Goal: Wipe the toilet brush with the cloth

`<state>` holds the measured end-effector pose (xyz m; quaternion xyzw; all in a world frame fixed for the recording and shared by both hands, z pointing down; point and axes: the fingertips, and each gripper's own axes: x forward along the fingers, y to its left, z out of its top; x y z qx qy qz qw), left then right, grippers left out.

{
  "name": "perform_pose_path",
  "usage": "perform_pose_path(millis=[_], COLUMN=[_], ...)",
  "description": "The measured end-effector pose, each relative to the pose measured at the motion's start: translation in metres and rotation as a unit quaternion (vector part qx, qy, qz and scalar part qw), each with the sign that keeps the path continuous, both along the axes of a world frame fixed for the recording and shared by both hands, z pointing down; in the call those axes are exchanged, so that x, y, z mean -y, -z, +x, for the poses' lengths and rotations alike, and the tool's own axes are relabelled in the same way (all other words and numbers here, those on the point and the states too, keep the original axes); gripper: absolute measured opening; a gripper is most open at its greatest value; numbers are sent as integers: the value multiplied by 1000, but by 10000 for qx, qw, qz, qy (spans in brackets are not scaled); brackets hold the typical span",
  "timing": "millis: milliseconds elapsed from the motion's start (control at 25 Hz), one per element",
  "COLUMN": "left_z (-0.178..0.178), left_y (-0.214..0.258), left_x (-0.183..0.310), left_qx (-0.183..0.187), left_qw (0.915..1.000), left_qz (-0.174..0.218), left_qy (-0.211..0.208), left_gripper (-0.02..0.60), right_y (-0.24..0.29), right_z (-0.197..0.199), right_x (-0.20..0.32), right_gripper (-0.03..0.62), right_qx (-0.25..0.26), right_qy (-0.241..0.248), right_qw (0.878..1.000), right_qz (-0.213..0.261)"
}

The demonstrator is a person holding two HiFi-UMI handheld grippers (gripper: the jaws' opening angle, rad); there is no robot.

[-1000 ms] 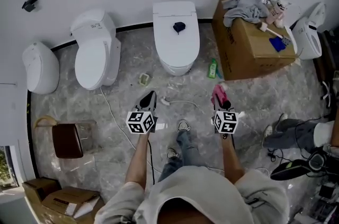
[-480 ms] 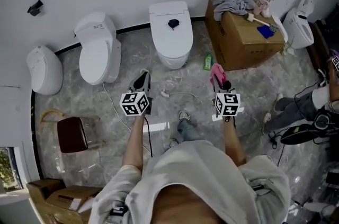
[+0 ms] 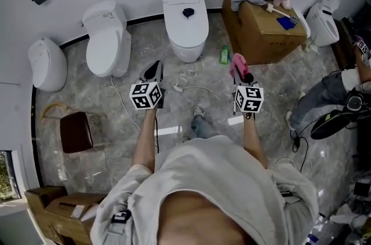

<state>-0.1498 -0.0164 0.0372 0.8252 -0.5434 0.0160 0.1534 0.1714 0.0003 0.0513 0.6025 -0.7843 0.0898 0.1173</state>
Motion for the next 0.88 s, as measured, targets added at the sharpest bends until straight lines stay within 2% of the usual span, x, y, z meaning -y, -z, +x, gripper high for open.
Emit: perform_pose_path(millis=[280, 600, 880], left_z=[-12, -11, -19], left_y=[2, 3, -1], left_x=[-13, -17, -18], left_qx=[36, 145, 37], left_qw=[10000, 9998, 10000], left_qz=[52, 106, 43], left_qy=[23, -80, -25], left_gripper=[18, 18, 18], right_y=[-3, -6, -6], right_z=[-13, -23, -33], right_x=[-10, -12, -13], right_gripper=[112, 112, 112], right_qx=[-51, -21, -35], right_qy=[59, 66, 123], right_qw=[10000, 10000, 9999], right_qz=[-2, -40, -75])
